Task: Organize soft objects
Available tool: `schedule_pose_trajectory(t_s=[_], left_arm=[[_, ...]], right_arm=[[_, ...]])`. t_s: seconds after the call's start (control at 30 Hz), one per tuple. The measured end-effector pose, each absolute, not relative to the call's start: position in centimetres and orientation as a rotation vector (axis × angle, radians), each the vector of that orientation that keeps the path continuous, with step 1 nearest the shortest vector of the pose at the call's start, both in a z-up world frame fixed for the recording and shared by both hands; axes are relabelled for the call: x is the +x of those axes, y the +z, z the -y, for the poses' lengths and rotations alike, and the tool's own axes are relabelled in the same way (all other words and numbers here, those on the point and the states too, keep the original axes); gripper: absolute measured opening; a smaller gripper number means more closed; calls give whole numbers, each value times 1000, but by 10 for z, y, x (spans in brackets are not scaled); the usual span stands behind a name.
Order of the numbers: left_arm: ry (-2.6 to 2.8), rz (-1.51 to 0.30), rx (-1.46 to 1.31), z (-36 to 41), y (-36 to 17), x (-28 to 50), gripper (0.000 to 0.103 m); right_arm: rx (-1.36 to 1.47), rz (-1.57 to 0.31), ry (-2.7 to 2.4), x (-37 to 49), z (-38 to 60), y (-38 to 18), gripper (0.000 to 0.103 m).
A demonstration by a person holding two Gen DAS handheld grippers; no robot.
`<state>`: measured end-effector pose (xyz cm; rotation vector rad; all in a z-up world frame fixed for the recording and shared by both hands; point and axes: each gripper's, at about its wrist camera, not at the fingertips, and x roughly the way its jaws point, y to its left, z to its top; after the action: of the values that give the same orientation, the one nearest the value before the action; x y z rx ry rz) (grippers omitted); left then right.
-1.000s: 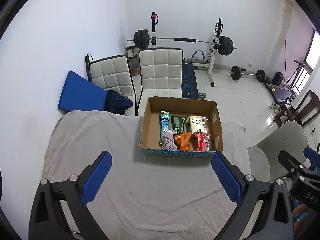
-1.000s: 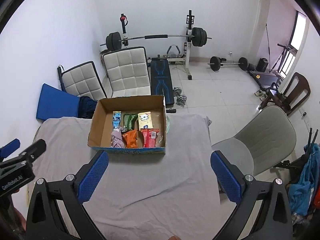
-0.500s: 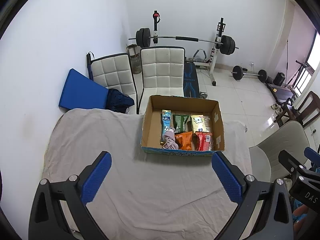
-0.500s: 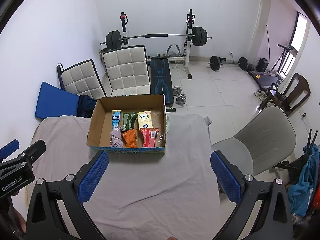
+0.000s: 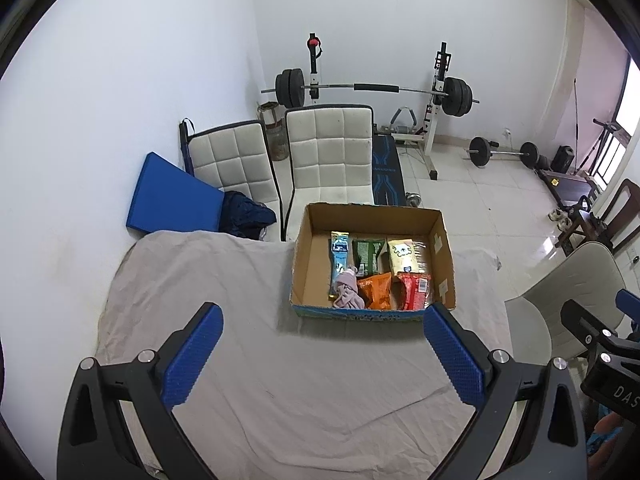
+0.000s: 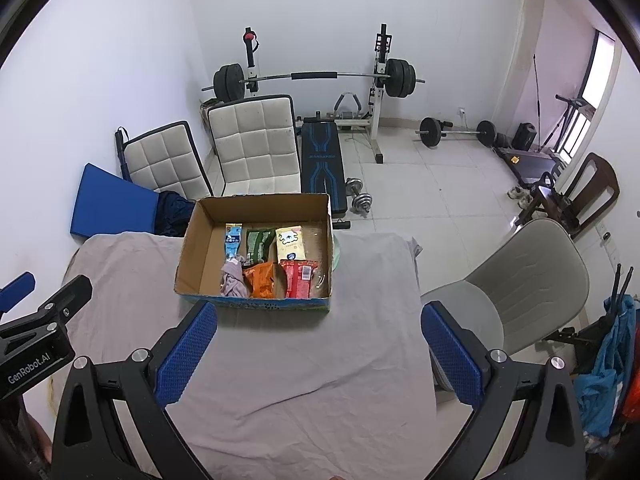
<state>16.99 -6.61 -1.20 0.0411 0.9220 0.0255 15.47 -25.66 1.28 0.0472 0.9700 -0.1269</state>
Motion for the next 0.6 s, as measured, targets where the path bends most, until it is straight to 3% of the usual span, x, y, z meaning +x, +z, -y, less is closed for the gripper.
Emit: schedule_pose_trajectory(t_s=[0.6], left_arm=[[19, -916, 42, 68, -13, 167, 103]], right_arm=[[35, -958, -131, 154, 252, 20, 103]])
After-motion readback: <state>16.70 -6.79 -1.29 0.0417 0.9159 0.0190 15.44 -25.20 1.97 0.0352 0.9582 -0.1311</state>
